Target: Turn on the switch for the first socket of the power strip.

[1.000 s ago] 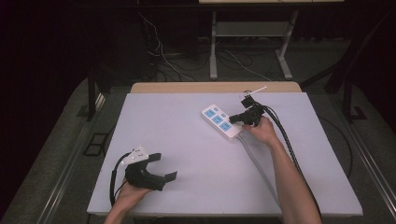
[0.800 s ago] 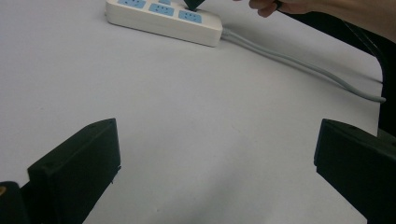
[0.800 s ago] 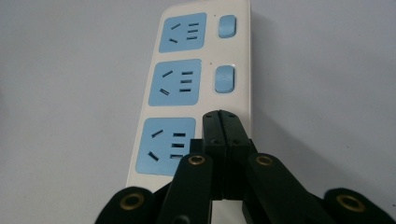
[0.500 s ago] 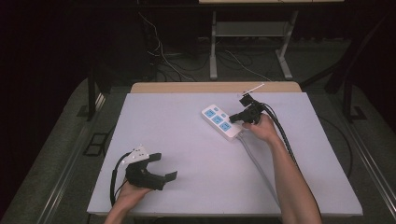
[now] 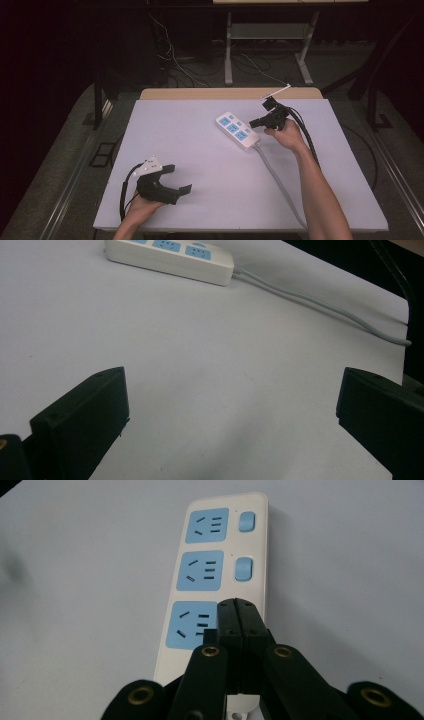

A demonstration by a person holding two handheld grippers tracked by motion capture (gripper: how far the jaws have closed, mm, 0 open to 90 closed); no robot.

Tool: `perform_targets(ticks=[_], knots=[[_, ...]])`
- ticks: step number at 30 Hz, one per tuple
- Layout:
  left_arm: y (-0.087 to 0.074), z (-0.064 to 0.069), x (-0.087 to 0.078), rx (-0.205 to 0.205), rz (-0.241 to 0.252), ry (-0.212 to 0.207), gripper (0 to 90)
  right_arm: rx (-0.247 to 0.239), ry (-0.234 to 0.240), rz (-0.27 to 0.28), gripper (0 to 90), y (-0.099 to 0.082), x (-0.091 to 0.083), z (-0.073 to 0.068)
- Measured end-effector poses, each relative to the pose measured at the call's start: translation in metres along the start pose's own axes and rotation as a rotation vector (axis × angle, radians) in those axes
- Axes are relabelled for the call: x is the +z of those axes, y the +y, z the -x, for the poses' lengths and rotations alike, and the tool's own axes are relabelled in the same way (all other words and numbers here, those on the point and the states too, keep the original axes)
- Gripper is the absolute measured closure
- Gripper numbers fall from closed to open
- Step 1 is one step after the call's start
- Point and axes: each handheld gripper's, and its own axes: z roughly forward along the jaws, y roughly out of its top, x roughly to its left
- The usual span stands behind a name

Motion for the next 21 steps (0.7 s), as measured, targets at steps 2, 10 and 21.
perform_targets(ticks=[2,10,21], knots=[[0.0,0.0,0.0,-0.002,0.001,-0.001,0.0,-0.006,0.0,0.008,89.6,0.0,-0.005,-0.002],[0.0,0.001,0.0,-0.005,0.009,-0.006,0.0,-0.011,0.004,0.05,87.7,0.0,-0.027,-0.013],[0.001,0.001,0.0,-0.009,0.013,-0.008,0.0,0.053,-0.069,0.11,42.5,-0.023,-0.054,-0.024]])
